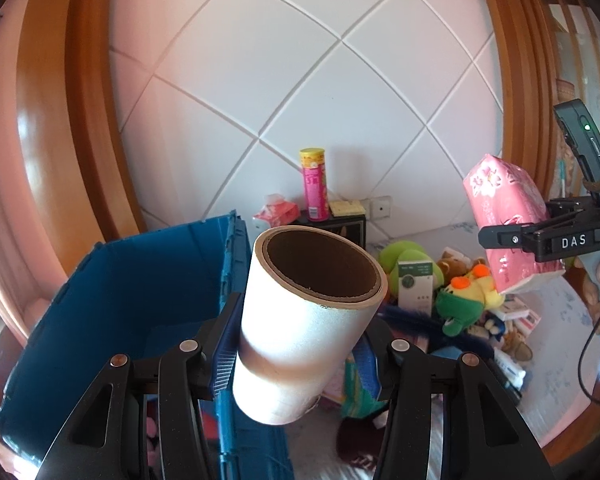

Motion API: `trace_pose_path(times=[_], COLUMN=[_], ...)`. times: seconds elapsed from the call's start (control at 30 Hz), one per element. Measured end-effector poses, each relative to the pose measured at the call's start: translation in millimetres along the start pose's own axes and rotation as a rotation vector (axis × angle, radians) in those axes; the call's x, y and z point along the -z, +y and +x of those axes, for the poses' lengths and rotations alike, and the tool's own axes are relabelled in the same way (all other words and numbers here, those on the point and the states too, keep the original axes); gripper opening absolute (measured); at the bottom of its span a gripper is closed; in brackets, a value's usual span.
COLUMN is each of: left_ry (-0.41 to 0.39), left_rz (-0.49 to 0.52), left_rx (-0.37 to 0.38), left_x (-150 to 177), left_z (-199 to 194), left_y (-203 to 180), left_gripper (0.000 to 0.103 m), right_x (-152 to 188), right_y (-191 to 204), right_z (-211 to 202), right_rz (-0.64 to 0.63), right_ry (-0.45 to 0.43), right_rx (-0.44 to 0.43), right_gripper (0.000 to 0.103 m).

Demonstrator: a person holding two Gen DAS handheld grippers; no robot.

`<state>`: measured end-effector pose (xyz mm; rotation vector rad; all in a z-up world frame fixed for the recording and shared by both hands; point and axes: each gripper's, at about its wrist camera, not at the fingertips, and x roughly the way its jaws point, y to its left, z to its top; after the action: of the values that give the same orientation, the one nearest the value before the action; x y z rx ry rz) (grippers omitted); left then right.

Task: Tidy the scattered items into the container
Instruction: 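Lift the paper roll and pink tissue pack and carry both over the crate, then open both tools to drop the paper roll and tissue pack into the crate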

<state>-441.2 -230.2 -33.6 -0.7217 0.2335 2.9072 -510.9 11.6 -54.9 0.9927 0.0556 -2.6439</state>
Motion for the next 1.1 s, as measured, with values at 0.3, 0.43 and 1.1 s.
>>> trace_pose_path(times=[0.3, 0.43, 1.1], left_ry=[-0.049, -0.054, -0.032], left_rz=[-0.034, -0.053, -0.132], left_rx=[-0.055, -0.078, -0.193], left_x=[-5.0, -2.3, 29.0], left_z=[-21.8, -26.4, -31.5], left_y=[49.2, 72.0, 184.1], left_gripper=[0.049, 0.049, 0.049], right_x=[-38.0, -51.8, -59.5], right_y=[74.2, 108.1, 238.5], right_z=[15.9, 22.2, 65.6], right_rz=[-0.096, -0.138, -0.282], right_ry=[-0.030, -0.041, 0.000], right_rx=[-0.092, -0.134, -0.261], right_gripper=[0.090, 0.090, 0.090])
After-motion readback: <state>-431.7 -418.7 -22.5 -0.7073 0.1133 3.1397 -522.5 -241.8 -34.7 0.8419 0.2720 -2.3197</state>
